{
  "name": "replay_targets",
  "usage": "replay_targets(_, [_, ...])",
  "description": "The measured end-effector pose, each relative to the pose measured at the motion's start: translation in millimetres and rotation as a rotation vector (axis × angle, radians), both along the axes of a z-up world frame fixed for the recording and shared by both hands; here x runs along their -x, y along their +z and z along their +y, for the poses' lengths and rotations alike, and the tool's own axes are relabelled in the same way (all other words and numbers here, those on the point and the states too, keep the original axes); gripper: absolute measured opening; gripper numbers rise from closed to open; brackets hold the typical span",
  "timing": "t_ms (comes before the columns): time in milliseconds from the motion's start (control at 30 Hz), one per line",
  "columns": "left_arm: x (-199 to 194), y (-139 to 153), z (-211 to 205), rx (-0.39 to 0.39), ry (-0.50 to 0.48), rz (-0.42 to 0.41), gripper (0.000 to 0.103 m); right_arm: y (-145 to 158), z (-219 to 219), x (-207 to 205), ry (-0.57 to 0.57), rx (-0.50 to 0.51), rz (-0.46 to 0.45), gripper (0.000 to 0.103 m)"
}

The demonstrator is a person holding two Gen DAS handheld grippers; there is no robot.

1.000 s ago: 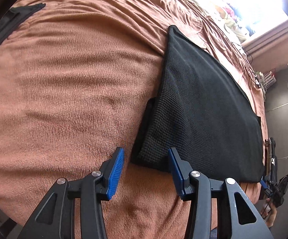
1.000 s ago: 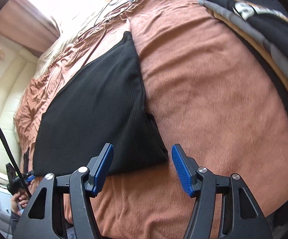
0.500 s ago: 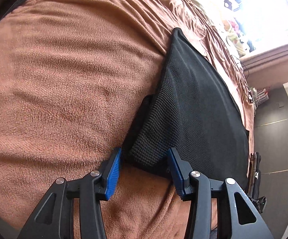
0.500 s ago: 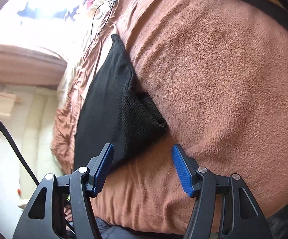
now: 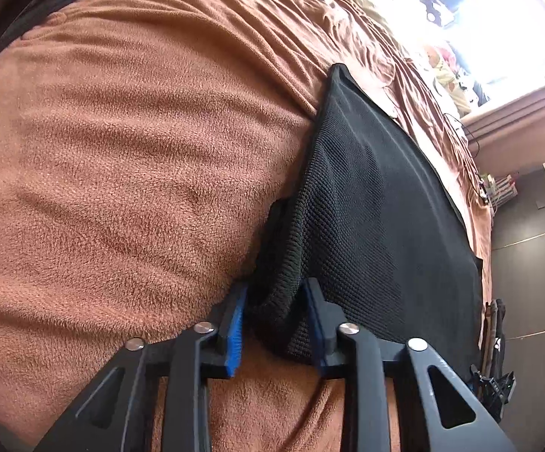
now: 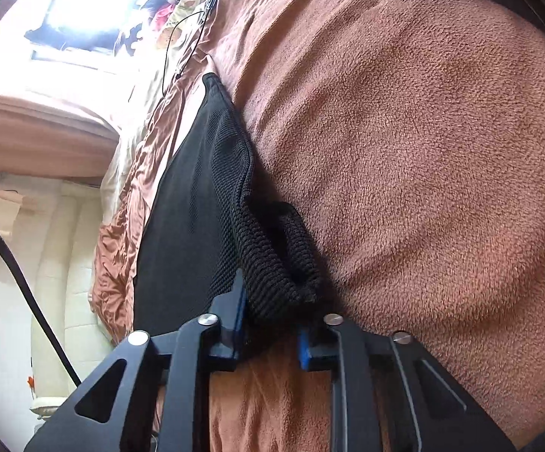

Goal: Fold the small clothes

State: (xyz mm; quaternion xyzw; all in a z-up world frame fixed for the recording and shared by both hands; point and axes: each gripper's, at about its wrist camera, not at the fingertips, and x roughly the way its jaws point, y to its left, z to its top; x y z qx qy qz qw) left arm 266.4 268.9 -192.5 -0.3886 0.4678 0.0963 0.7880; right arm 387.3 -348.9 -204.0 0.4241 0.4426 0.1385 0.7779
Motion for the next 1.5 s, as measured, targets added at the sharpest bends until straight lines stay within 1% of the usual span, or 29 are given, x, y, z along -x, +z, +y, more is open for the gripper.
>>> replay_targets(67, [2.6,0.2,2.7,0.021,0.017,-0.019,0.011,8.1,3.7,1.5,-0.009,0.027,-0.012,0.001])
replay_targets(233, [14.4,17.7,8.3,-0.011,0.044,-0.093,0.009,32.1,8.2,18.0,-0.027,0.067,-0.074,0.000])
replay_targets(300, [17.3,24.7,9.3,-0.010,0.046,-0.116,0.008,40.0,11.2,24.9,-0.026,0.085,-0.094,0.000])
replay_targets(433, [29.2,37.8,10.1,0.000,0.044,-0.156,0.008,45.6,10.7,40.7,-0.020,0.095,-0.106,0.000])
replay_targets(533, [44.1,41.7,13.2,0.024,0.054,-0.181,0.008,44.5,9.7,48.9,-0.008,0.095,-0.099,0.000])
replay_targets(600, [53.5,44.1,12.5,0.025,0.055,-0.190,0.008,45.6,7.3,56.6,0.003,0.100,-0.101,0.000])
replay_targets(667, [65.8,45.6,10.0,0.031,0.054,-0.198,0.008,48.5,-2.9,62.5,0.012,0.108,-0.101,0.000])
replay_targets(733, [79.7,44.4,9.2,0.050,0.060,-0.200,0.008,50.7,-7.2,66.7,0.017,0.115,-0.096,0.000])
replay_targets(833, [99.0,39.4,7.9,0.087,0.069,-0.211,0.008,55.0,-9.5,72.5,0.018,0.164,-0.075,0.000])
replay_targets(933, [109.2,27.6,5.7,0.121,0.067,-0.213,0.008,60.3,-4.0,75.3,0.033,0.228,-0.051,0.000])
replay_targets(1000, [110.9,17.6,3.0,0.143,0.076,-0.201,0.008,68.7,1.6,76.2,0.040,0.288,-0.037,0.002])
replay_targets(1033, [111.8,11.6,3.0,0.158,0.081,-0.194,0.008,75.4,6.2,77.9,0.045,0.325,-0.040,0.004])
replay_targets(1067, [112.5,7.5,3.0,0.166,0.084,-0.192,0.008,82.4,9.7,81.2,0.042,0.367,-0.045,0.009])
replay_targets(1100, [112.8,4.6,2.6,0.172,0.085,-0.190,0.008,89.3,12.0,83.7,0.035,0.404,-0.049,0.017])
replay_targets(1133, [112.2,2.4,2.1,0.177,0.084,-0.188,0.009,96.6,13.8,87.2,0.028,0.434,-0.056,0.022])
replay_targets(1200, [111.7,-0.9,3.3,0.182,0.082,-0.181,0.010,109.9,16.6,92.7,0.016,0.467,-0.078,0.052])
replay_targets(1233, [110.7,-2.0,2.9,0.182,0.081,-0.176,0.010,117.3,17.8,95.3,0.010,0.472,-0.094,0.056])
replay_targets(1267, [109.5,-2.7,2.1,0.183,0.078,-0.175,0.012,122.5,19.7,97.5,0.010,0.476,-0.104,0.056])
replay_targets(1300, [108.1,-3.5,1.2,0.184,0.073,-0.172,0.017,128.8,22.9,99.2,0.012,0.484,-0.111,0.056])
replay_targets(1367, [107.2,-4.8,0.4,0.186,0.065,-0.177,0.022,140.4,30.9,103.1,0.010,0.507,-0.130,0.056])
replay_targets(1433, [107.3,-5.6,-0.6,0.191,0.063,-0.184,0.023,150.1,40.9,107.3,0.010,0.542,-0.158,0.056])
replay_targets(1500, [107.7,-6.9,-2.2,0.191,0.064,-0.184,0.023,158.8,58.6,108.9,0.038,0.574,-0.178,0.056])
